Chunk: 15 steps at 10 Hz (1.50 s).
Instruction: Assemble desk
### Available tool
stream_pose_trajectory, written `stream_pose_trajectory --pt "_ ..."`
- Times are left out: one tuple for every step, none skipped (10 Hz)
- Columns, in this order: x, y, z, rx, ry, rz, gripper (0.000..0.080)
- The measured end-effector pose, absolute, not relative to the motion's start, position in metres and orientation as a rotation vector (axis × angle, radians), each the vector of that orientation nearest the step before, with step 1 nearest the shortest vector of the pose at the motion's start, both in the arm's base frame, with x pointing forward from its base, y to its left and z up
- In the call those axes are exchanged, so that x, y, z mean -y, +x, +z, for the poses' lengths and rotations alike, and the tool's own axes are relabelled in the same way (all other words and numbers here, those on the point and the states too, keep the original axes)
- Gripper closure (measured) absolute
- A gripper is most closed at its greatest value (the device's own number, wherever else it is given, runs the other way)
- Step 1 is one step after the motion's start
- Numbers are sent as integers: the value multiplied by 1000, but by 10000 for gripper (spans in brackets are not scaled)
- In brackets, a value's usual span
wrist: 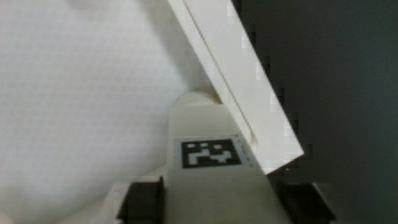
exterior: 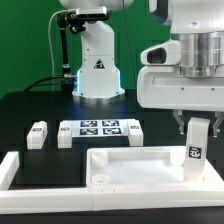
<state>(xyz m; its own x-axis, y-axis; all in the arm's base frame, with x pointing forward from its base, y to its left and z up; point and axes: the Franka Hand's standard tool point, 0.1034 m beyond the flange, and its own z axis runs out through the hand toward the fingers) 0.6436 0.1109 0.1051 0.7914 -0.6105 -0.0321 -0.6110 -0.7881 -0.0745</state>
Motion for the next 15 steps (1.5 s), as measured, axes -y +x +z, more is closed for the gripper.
stream_pose_trajectory --pt "-112 642 105 -1171 -2833 35 504" --pt "-114 642 104 -1332 -2761 44 506" --pt "-116 641 103 -1574 -2618 69 506" --pt "-118 643 103 -1774 -2458 97 506" --pt "-117 647 103 -1948 -2281 124 506" --pt "-115 650 103 -2064 -2131 150 506" --pt "-113 651 103 -2135 -2030 171 506" --pt "-113 651 104 -2189 -1973 175 506" --pt "-114 651 103 -2219 -1943 180 431" --pt "-114 651 103 -2203 -1962 177 295" --pt "-115 650 103 -2121 -2049 163 295" --pt "-120 648 102 -1966 -2205 138 180" --pt "-124 650 103 -1772 -2356 93 159" --pt "-126 653 107 -1554 -2503 57 159" --pt "-130 647 105 -1442 -2565 30 151"
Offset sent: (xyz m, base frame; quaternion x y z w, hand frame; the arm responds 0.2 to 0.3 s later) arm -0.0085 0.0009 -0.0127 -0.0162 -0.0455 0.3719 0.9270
